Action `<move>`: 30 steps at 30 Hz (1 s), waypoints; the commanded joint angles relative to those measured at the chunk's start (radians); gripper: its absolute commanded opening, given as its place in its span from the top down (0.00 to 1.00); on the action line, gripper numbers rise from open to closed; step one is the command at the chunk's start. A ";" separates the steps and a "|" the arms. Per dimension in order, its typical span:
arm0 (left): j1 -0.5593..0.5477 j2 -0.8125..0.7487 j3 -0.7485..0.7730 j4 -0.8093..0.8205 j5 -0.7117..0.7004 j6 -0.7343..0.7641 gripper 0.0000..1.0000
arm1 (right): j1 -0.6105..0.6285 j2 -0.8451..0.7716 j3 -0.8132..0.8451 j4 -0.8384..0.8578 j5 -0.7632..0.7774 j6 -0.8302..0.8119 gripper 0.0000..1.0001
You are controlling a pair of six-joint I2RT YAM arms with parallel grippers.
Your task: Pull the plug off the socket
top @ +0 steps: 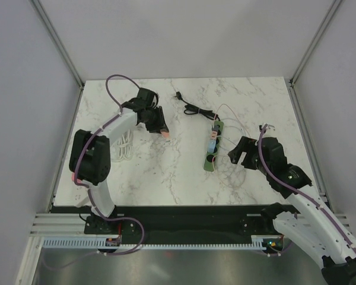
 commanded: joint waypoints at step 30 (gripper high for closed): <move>-0.121 -0.135 -0.064 0.133 -0.023 0.040 0.47 | 0.000 0.009 -0.047 0.035 0.001 -0.008 0.13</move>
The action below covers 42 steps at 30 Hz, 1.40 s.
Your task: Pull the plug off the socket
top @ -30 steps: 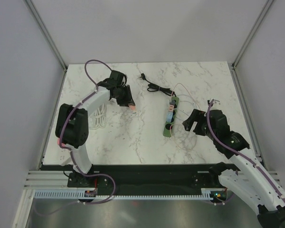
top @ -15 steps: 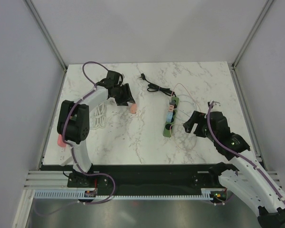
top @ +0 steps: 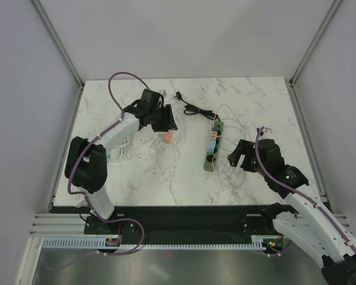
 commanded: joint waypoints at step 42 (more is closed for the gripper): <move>-0.447 0.321 0.312 0.051 -0.255 -0.008 0.38 | 0.000 0.186 -0.122 0.248 -0.144 0.044 0.12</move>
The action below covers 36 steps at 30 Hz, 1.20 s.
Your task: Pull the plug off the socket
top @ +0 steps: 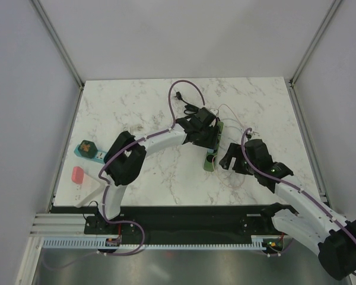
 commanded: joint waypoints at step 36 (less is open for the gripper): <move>-0.004 -0.006 0.031 0.029 0.030 -0.009 0.98 | -0.170 0.582 0.082 0.581 -0.299 -0.003 0.62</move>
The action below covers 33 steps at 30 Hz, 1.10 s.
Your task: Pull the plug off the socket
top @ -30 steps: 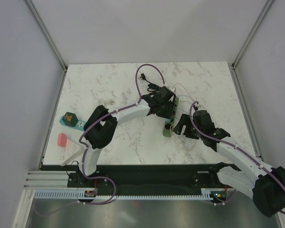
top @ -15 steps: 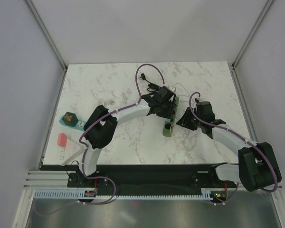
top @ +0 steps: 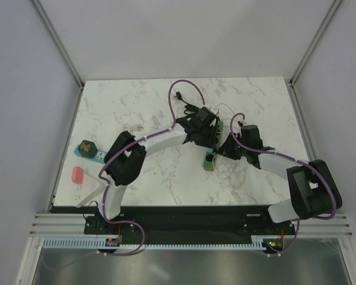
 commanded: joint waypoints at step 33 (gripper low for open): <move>-0.045 -0.059 -0.008 0.020 0.128 0.034 0.98 | 0.134 0.147 -0.097 0.066 0.295 0.039 0.80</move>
